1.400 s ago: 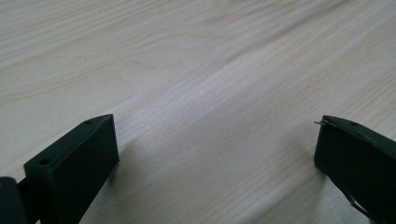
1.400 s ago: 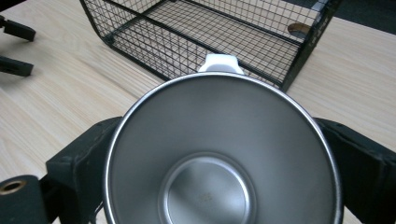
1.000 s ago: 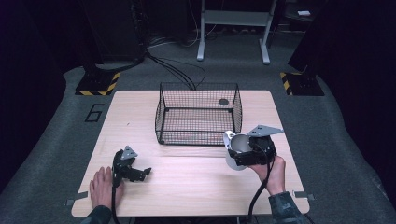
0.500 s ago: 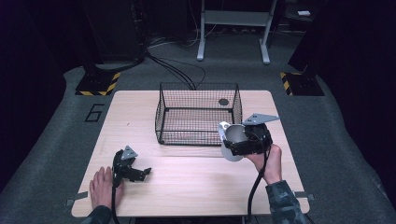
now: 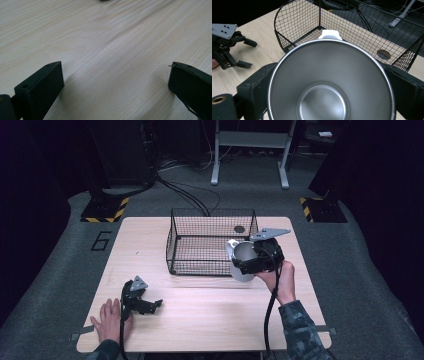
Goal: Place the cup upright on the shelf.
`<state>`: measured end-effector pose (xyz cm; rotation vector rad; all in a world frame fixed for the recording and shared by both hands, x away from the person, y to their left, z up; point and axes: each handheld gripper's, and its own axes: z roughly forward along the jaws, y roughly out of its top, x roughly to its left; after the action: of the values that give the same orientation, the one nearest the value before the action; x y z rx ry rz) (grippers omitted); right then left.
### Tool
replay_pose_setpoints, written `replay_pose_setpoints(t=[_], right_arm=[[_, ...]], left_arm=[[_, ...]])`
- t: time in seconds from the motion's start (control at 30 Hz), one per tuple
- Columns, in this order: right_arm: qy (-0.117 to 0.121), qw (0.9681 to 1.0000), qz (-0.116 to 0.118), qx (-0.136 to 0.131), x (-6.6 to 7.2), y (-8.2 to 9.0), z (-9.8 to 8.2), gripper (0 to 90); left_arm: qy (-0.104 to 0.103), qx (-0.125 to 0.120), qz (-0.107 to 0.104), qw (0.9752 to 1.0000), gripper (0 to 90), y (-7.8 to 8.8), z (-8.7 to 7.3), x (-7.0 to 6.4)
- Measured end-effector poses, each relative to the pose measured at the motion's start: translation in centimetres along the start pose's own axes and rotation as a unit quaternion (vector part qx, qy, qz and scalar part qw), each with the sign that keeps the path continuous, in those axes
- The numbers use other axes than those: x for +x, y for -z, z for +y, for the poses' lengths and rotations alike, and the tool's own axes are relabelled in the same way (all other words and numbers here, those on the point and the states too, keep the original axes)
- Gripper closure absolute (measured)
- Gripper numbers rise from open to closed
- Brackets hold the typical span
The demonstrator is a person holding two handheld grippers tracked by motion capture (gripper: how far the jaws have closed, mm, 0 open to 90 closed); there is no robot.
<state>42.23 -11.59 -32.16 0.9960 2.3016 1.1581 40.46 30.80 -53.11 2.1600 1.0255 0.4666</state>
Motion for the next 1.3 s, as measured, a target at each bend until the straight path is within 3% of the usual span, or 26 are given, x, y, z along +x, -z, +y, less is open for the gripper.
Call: replay_pose_setpoints(t=[0.7, 1.17, 1.3], right_arm=[[0.006, 1.0000, 0.006, 0.001, -0.6, -2.3, 4.0, 5.8], [0.009, 0.9999, 0.001, 0.012, -1.1, -5.3, 6.7, 5.8], [0.018, 0.9997, -0.002, 0.019, -1.4, -6.9, 7.5, 5.8]], left_arm=[[0.000, -0.001, 0.000, 1.0000, 0.2, 0.0, 0.0, 0.0], [0.000, -0.001, 0.000, 1.0000, 0.2, 0.0, 0.0, 0.0], [-0.004, 0.002, -0.001, 1.0000, 0.2, 0.0, 0.0, 0.0]])
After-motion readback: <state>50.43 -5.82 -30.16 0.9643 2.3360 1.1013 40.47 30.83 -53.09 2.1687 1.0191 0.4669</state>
